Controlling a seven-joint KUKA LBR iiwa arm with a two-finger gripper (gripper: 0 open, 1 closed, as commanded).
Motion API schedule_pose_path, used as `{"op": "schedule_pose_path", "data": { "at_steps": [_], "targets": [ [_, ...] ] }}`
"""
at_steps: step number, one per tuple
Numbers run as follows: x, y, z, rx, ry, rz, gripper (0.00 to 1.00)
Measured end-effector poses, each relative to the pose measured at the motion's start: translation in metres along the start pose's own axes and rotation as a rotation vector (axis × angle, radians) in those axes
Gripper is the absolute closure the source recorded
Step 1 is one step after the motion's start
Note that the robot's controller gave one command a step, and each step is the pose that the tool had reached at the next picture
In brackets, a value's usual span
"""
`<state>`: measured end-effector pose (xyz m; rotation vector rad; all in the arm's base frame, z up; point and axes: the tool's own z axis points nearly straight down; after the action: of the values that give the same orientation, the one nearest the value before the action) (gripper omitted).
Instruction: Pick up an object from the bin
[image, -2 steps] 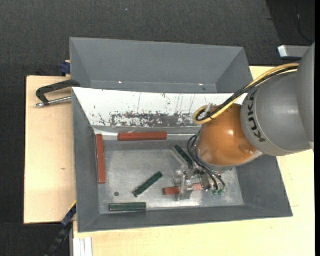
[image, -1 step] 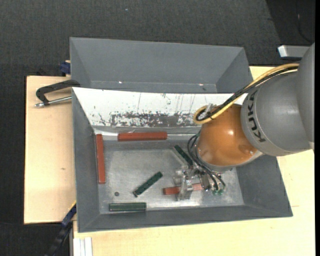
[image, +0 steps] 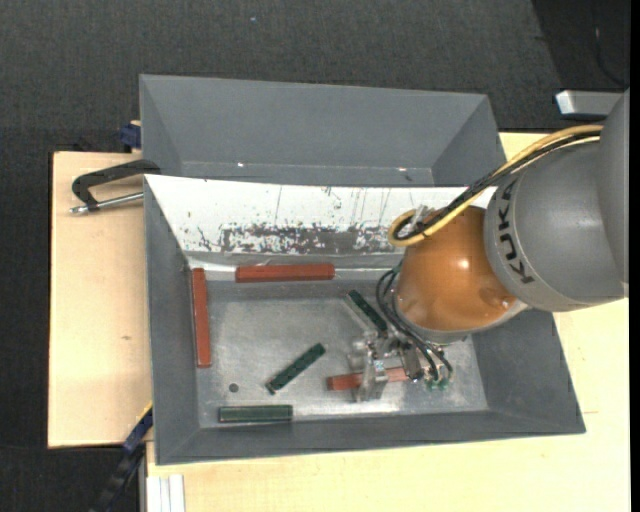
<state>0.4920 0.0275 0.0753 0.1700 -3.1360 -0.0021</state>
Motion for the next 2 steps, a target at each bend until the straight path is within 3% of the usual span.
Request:
{"op": "schedule_pose_path", "data": {
  "at_steps": [1, 2],
  "targets": [
    [0.002, 0.000, -0.020, 0.000, 0.006, 0.000, 1.00],
    [0.000, 0.000, -0.044, 0.000, 0.000, 0.000, 1.00]
  ]
}}
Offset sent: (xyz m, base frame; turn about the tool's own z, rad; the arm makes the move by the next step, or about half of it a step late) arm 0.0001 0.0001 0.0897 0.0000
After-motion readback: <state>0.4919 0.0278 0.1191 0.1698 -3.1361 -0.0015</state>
